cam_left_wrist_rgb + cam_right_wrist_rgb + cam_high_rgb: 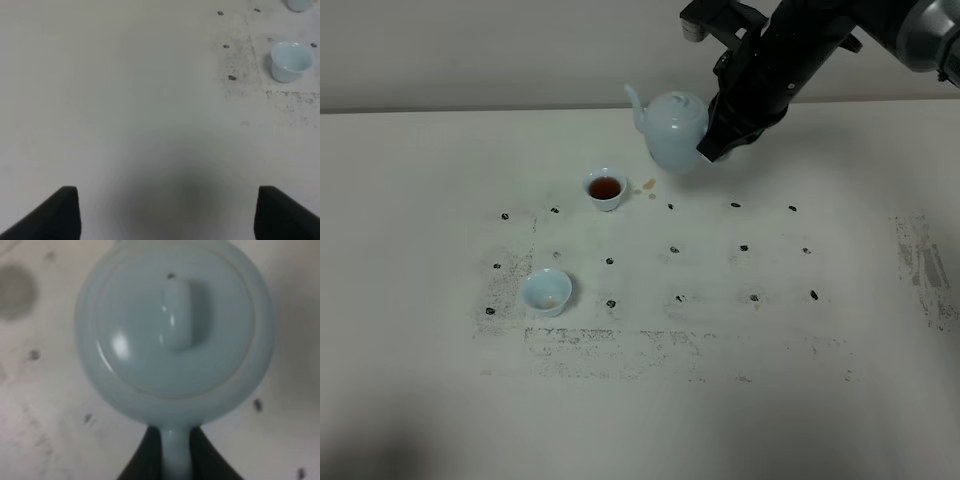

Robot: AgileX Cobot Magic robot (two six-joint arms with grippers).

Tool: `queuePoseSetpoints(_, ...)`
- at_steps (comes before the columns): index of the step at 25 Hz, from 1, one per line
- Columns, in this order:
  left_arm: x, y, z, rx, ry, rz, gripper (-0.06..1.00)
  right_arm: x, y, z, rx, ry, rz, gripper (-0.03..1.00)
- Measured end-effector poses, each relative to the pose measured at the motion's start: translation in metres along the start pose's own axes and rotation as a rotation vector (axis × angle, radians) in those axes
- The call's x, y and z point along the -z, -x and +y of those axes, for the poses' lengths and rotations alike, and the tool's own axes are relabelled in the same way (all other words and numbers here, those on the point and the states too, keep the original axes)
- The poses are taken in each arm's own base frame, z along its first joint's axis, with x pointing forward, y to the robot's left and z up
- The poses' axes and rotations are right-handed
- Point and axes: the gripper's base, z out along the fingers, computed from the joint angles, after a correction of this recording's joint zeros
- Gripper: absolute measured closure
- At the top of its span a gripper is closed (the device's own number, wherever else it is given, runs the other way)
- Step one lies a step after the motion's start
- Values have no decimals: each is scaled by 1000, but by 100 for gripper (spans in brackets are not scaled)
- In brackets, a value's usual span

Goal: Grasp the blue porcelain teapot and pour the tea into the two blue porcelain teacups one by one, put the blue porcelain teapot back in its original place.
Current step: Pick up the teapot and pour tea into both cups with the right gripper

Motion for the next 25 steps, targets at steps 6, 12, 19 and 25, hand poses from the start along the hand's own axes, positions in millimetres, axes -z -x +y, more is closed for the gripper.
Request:
queuePoseSetpoints(6,0,0,0,0,0,0,26,11,-42,57,-85,112,90,92)
queuePoseSetpoints(12,0,0,0,0,0,0,26,-9,-51,95,-69,9,143,92)
queuePoseSetpoints(19,0,0,0,0,0,0,26,-60,-39,117,95,-113,214,92)
queuePoseSetpoints(25,0,0,0,-2,0,0,26,-82,-27,110,126,-123,230,92)
